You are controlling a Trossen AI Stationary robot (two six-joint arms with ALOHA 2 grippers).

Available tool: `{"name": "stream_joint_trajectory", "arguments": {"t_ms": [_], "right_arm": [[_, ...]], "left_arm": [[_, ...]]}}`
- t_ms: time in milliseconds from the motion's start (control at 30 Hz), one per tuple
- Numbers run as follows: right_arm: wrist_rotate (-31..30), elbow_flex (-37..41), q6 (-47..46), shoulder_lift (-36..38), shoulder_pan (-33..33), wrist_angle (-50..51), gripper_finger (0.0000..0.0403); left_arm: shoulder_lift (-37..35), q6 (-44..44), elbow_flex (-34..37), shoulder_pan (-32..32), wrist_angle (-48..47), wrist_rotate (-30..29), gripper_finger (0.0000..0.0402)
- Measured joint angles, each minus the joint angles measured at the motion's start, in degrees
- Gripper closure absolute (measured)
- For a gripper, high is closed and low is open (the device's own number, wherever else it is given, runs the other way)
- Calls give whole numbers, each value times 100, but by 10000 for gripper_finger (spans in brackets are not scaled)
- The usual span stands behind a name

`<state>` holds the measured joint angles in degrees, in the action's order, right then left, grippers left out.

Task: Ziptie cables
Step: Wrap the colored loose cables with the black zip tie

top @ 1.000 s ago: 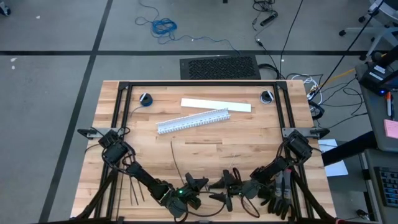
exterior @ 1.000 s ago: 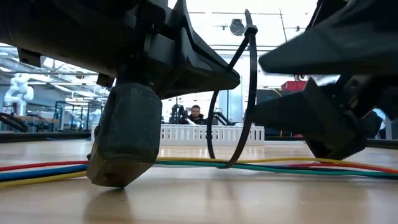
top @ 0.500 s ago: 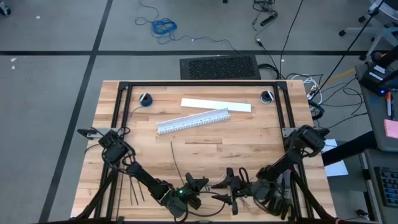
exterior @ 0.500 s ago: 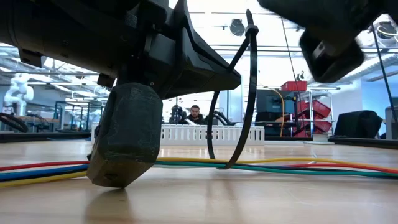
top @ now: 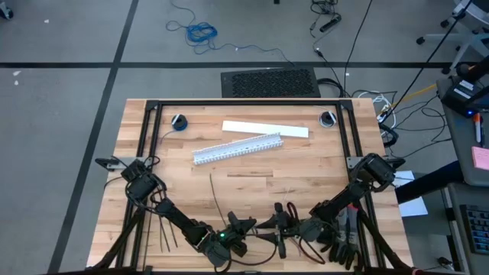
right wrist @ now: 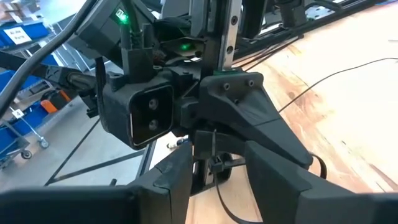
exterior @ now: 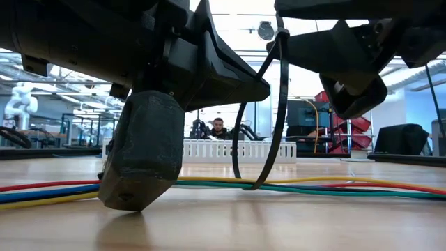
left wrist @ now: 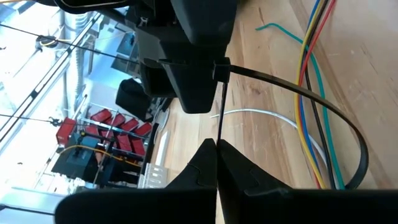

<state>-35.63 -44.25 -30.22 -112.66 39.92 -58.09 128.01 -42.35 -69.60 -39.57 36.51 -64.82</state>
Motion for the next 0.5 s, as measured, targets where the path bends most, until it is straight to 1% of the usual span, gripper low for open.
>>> {"name": "stream_joint_trajectory", "arguments": {"t_ms": [167,433,500], "right_arm": [[0,0,52,0,2,-27,296],[-3,0,209,0,2,-66,388],[-3,-2,262,0,2,-91,398]], "left_arm": [[0,2,0,13,0,35,402],[0,2,0,13,0,38,402],[0,4,0,13,0,42,402]]}}
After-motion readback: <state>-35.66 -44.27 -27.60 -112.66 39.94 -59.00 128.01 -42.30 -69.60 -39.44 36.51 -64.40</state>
